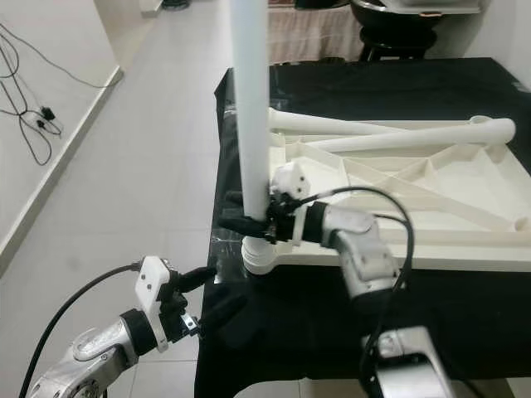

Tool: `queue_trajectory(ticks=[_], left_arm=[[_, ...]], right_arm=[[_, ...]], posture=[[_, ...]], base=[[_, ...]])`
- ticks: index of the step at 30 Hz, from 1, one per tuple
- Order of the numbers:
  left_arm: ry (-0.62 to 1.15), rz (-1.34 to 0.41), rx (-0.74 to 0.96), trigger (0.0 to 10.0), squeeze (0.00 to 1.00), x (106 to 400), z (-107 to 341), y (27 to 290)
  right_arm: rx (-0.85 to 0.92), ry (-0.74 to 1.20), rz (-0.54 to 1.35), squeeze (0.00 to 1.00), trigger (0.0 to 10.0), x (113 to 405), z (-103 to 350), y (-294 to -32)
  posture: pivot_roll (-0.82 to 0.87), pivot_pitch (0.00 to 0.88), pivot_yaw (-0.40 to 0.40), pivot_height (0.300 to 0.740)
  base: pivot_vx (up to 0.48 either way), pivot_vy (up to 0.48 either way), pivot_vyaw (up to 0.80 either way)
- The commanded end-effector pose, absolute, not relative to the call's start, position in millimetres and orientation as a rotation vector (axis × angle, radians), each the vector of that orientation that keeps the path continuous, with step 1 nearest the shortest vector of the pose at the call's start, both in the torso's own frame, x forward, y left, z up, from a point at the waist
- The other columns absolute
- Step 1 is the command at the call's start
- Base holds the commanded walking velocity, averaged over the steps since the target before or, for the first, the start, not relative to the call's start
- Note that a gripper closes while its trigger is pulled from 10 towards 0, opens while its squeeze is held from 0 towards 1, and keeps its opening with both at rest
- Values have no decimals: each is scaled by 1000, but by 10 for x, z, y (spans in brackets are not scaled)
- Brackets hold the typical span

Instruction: Building children table

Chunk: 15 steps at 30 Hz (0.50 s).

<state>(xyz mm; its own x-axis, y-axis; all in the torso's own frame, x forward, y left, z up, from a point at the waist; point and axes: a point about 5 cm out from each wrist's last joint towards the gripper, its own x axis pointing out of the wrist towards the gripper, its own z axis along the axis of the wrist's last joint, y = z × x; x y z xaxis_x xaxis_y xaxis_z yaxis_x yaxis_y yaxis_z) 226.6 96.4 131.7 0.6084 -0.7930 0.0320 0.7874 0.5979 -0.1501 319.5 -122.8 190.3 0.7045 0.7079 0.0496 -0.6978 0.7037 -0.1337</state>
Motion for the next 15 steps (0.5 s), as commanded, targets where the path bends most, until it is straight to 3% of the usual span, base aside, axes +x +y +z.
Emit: queue_trajectory(ticks=[1,4,7,13,14,15], left_arm=[[60,-913,-167,10000,0,2260,1272,985],[60,-914,-165,10000,0,2285,1269,991],[61,-917,-169,10000,0,2305,1264,982],[48,-893,-179,10000,0,2328,1272,986],[45,-884,-180,10000,0,2335,1275,992],[43,-881,-180,10000,0,2339,1276,996]], right_arm=[[-112,107,392,0,0,3135,1488,-1471],[-160,110,450,0,0,2927,1384,-1255],[-179,90,538,0,0,2960,1399,-1171],[-175,89,531,0,0,3001,1403,-1108],[-160,83,506,0,4353,3028,1435,-1118],[-145,79,493,0,10000,3040,1468,-1118]], posture=[[-93,187,26,740],[-106,180,39,740],[-98,170,29,740],[-93,165,21,740],[-91,162,22,740],[-90,161,22,740]], base=[[0,0,0],[0,0,0],[0,0,0],[0,0,0],[0,0,0],[0,0,0]])
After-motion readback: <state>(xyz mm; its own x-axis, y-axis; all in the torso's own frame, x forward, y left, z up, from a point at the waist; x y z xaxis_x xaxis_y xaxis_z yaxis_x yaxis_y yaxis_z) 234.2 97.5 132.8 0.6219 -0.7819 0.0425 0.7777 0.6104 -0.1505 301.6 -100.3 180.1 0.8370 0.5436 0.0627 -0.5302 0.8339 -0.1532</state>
